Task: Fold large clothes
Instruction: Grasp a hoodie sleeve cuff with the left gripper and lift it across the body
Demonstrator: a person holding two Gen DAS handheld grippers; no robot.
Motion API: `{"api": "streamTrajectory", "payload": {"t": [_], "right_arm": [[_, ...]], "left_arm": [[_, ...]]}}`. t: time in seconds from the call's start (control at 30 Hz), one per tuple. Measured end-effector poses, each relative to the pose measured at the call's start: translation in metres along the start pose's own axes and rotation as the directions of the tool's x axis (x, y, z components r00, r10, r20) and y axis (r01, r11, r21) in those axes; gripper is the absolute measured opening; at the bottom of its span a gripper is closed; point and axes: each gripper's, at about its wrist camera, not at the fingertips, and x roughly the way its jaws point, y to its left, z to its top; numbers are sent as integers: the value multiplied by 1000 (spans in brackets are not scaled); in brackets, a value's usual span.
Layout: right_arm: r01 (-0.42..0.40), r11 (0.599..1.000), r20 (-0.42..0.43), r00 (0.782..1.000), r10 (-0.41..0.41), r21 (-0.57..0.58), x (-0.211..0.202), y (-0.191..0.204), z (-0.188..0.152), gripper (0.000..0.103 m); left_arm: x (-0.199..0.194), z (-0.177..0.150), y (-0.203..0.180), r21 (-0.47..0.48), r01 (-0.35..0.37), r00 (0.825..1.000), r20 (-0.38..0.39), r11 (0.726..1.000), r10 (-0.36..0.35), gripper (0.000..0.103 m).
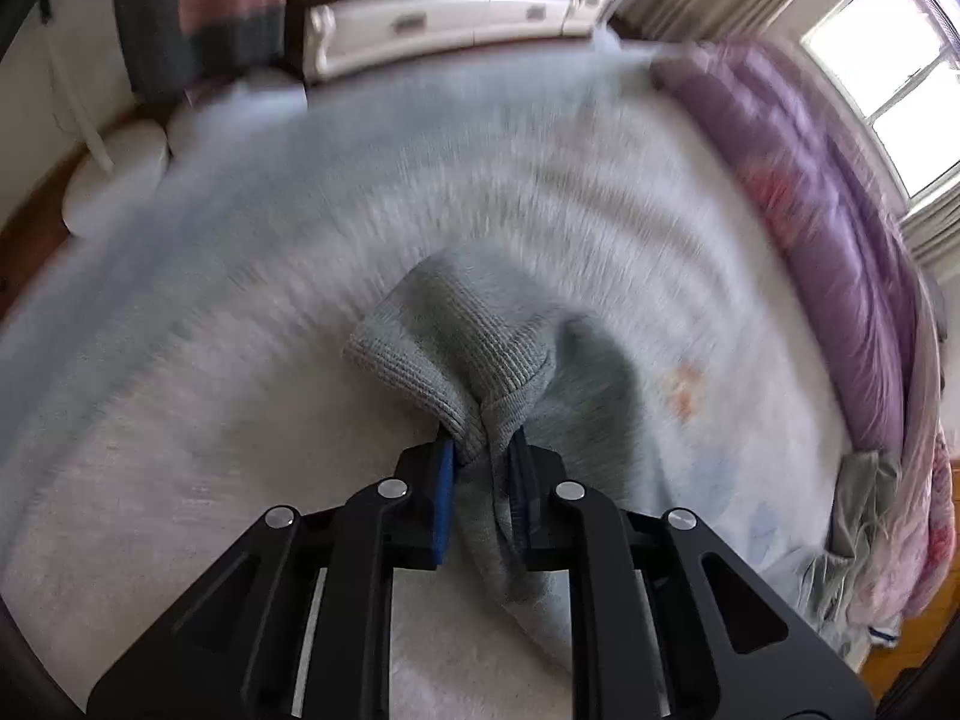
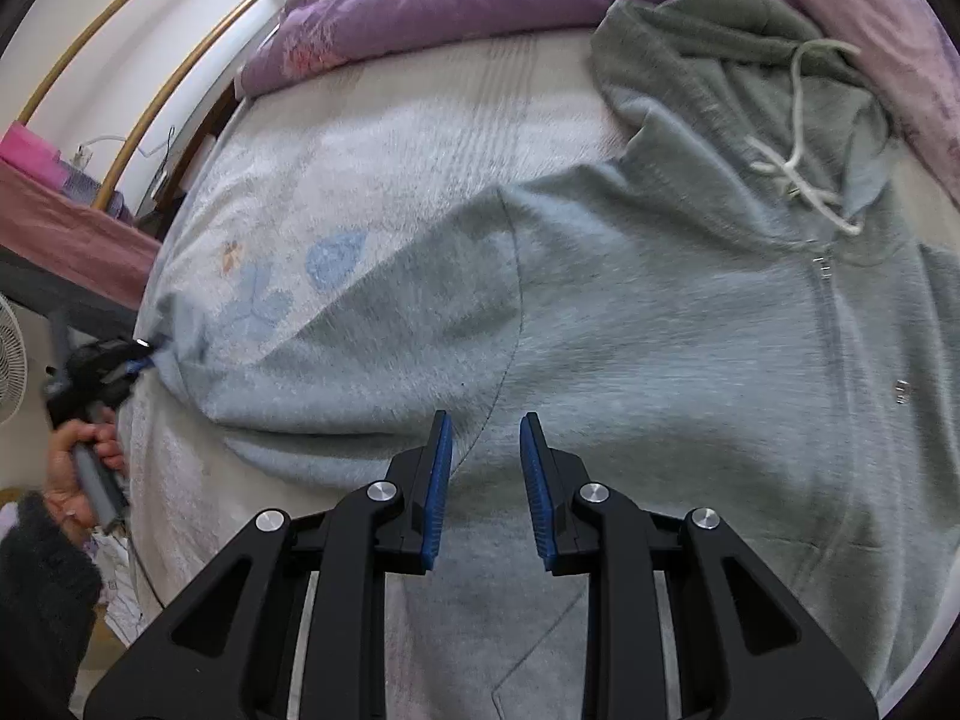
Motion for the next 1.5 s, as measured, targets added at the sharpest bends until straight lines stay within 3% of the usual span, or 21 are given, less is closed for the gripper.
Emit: {"api": "streamTrajectory", "payload": {"t": [0.1,0.2,0.3,0.4,0.53,0.67,0.73,0.83,0.97,1.07,1.1,1.23,1.4,1.47,1.5], "right_arm": [[-58,998,-1,998,58,2,12,1,3,22],[-55,998,-29,998,54,-11,37,3,4,21],[-11,999,-117,993,17,52,73,-12,-1,19],[-31,997,-116,992,39,71,76,-17,-1,19],[-117,990,-80,989,123,78,40,-30,-5,20],[-125,991,8,992,124,48,-23,-67,-17,23],[-101,994,52,994,99,31,-62,-99,-23,23],[-42,999,100,994,40,20,-112,-147,-29,23],[51,997,174,983,-61,64,-180,-230,-33,23],[124,984,223,963,-151,130,-224,-296,-32,23],[148,976,230,956,-183,161,-235,-318,-31,23],[218,939,228,932,-281,265,-263,-393,-23,24],[225,894,210,923,-323,387,-281,-469,-11,27],[228,874,176,928,-328,428,-281,-497,-3,44],[209,866,162,937,-311,455,-278,-506,1,49]], "left_arm": [[-59,4,2,17,43,989,143,999,-45,15],[-97,-3,-2,63,46,979,197,997,-58,15],[-103,-20,-11,143,-10,983,182,990,-16,15],[-109,-34,-19,138,-19,986,168,990,-5,15],[-149,-58,-62,198,-30,970,241,980,-20,15],[-185,-89,-142,311,1,955,281,950,-93,15],[-199,-118,-204,397,33,947,281,917,-156,15],[-202,-158,-281,489,67,942,257,869,-217,15],[-178,-237,-393,589,165,944,138,791,-300,15],[-151,-304,-464,655,211,951,32,726,-306,16],[-141,-321,-479,662,224,953,7,716,-304,16],[-96,-395,-525,700,230,967,-88,676,-239,16],[-42,-458,-555,747,225,974,-174,625,-142,17],[-23,-476,-560,775,202,977,-204,599,-65,28],[-16,-483,-560,786,196,974,-224,587,-27,47]]}}
